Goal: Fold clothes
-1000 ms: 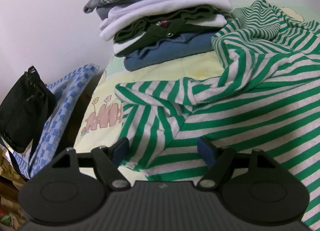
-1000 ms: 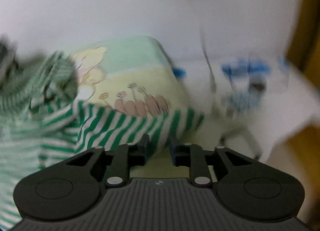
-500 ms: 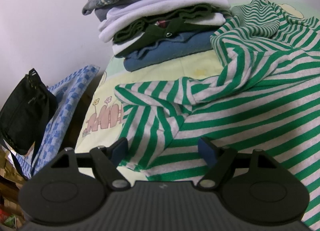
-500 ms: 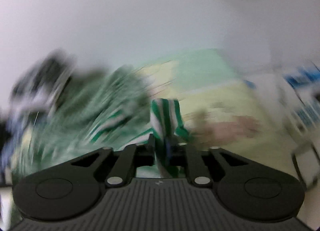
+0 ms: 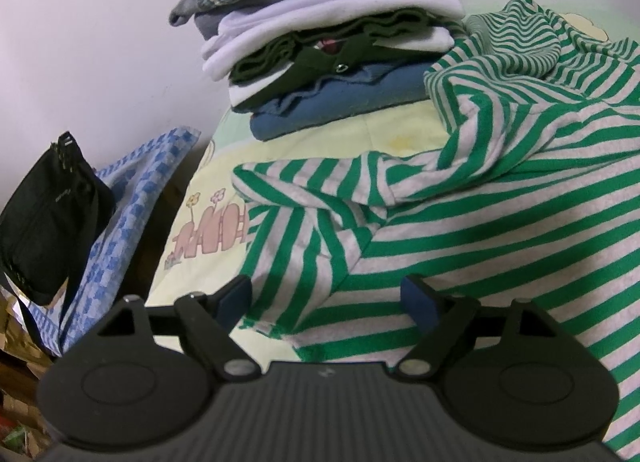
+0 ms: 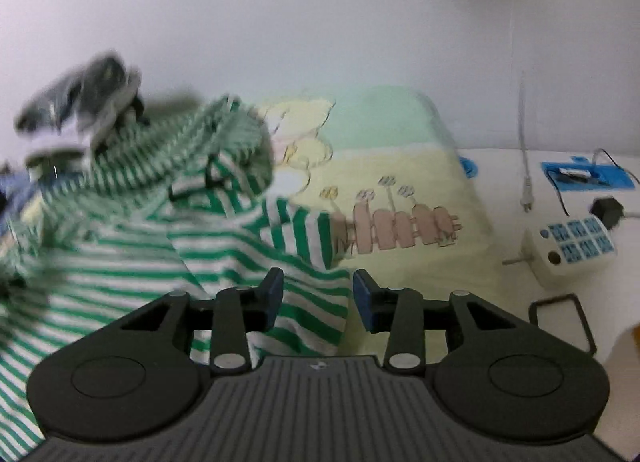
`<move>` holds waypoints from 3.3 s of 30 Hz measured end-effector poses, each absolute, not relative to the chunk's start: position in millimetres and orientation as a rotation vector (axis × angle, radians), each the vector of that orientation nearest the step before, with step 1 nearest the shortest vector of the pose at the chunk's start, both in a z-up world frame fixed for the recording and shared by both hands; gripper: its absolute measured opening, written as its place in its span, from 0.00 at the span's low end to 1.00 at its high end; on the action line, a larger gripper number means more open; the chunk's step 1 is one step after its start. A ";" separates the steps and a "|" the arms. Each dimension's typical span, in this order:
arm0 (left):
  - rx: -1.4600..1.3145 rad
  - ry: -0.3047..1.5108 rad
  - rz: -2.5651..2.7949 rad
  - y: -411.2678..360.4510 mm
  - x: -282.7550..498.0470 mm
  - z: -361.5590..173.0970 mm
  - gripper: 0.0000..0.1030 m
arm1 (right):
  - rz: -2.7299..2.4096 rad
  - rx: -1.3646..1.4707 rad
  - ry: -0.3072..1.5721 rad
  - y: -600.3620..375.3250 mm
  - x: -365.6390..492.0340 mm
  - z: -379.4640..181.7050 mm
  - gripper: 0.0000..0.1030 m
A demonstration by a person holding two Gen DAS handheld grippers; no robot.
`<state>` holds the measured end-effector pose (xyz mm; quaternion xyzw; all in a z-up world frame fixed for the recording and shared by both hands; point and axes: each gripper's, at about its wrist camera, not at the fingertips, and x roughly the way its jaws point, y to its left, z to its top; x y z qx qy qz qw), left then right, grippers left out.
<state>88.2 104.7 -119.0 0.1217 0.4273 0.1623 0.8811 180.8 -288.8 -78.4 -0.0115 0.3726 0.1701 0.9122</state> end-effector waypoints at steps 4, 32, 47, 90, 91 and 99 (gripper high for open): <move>0.261 0.896 0.337 104.2 89.4 -118.3 0.81 | 0.322 0.053 0.814 -285.4 193.7 -99.1 0.48; 0.272 0.887 0.329 108.0 89.8 -120.0 0.87 | 0.108 -0.055 0.588 -283.7 149.6 -49.7 0.32; 0.274 0.898 0.296 105.0 97.7 -113.1 0.81 | 0.332 0.039 0.843 -194.1 272.6 -95.8 0.16; 0.460 0.759 -0.067 49.5 234.0 -85.6 0.40 | 0.285 0.229 0.881 -186.1 353.4 -49.0 0.41; 0.438 0.743 -0.068 57.2 226.0 -77.2 0.43 | 0.277 0.199 0.845 -191.9 343.9 -40.4 0.42; 0.302 0.697 0.055 146.6 133.0 -37.2 0.66 | 0.407 -0.106 0.510 -184.7 209.4 -18.5 0.88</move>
